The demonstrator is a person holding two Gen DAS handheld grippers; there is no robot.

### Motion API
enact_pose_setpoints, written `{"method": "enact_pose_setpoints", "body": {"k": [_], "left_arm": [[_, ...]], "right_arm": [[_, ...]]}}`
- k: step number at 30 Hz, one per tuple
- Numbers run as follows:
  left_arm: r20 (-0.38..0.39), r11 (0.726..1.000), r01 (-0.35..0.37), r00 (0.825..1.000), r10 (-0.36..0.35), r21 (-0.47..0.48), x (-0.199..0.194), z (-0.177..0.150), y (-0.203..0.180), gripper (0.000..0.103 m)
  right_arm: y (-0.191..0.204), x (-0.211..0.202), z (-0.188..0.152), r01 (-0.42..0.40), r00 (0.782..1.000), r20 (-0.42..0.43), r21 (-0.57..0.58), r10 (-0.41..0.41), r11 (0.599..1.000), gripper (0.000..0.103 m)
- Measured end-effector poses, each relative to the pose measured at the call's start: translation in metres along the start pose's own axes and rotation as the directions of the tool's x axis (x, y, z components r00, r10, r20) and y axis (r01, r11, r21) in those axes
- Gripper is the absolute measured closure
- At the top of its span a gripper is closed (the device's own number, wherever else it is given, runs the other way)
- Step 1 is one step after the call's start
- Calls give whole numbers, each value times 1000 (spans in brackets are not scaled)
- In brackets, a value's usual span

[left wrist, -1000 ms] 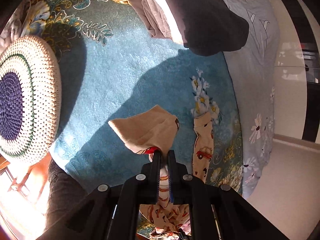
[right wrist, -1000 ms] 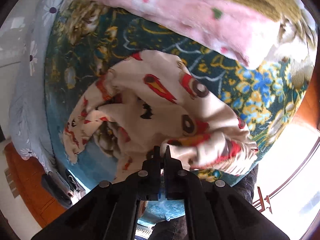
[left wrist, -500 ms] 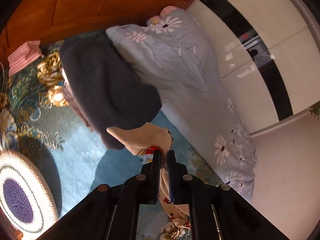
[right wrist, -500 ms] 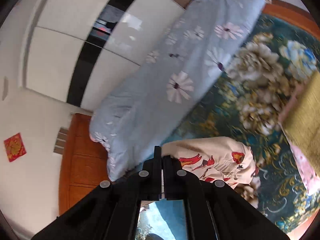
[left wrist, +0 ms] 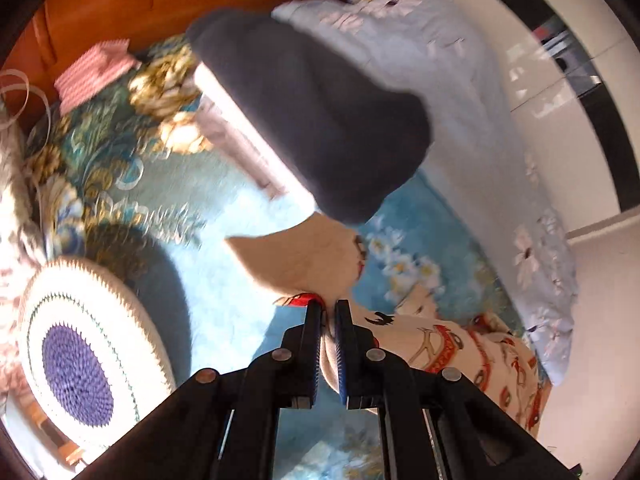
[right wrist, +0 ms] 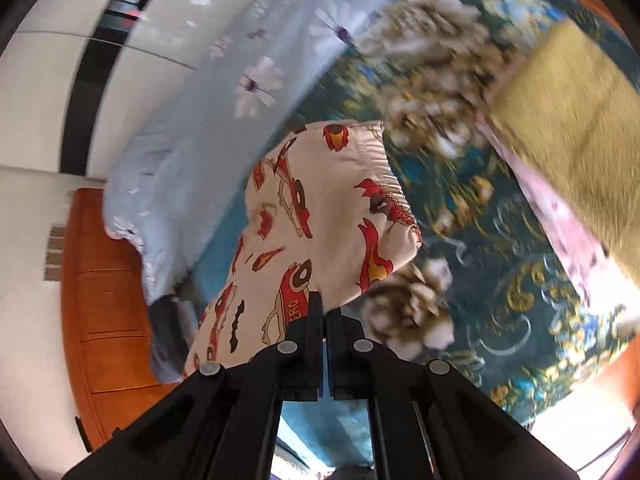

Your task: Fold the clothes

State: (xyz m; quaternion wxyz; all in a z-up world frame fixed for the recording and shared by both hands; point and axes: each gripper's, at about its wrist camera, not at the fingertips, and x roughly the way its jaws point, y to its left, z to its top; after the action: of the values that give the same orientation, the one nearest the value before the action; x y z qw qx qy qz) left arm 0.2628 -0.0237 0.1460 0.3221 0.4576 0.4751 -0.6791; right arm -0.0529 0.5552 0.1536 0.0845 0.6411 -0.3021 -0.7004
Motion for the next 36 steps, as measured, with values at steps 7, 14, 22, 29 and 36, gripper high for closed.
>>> {"method": "enact_pose_setpoints", "body": {"k": [7,14,22,29,36], "left_arm": [[-193,981,-132,976,103,-143,67,-56,73,95],[36,991,76,997,-73,-114,20,-36,57,95],[-166,981,-150,978,128,-124,77,-40,82,90],[-149,966,-141,983,110,-218,72,-48,108,64],[-123,965,-74,991,44,-250,59,-42,114,58]], "right_arm": [[-80,55,-36,213,967,-163,94,-196,973,102],[-45,38,-29,187,980,-68,-23,-188,982,102],[-45,69,-48,311,934,-140,-128,-328,942,99],[-77,65,-67,371,911,-184,-23,-369,928,92],[-52,58,-76,362,917,-153,-60,-367,930,75]]}}
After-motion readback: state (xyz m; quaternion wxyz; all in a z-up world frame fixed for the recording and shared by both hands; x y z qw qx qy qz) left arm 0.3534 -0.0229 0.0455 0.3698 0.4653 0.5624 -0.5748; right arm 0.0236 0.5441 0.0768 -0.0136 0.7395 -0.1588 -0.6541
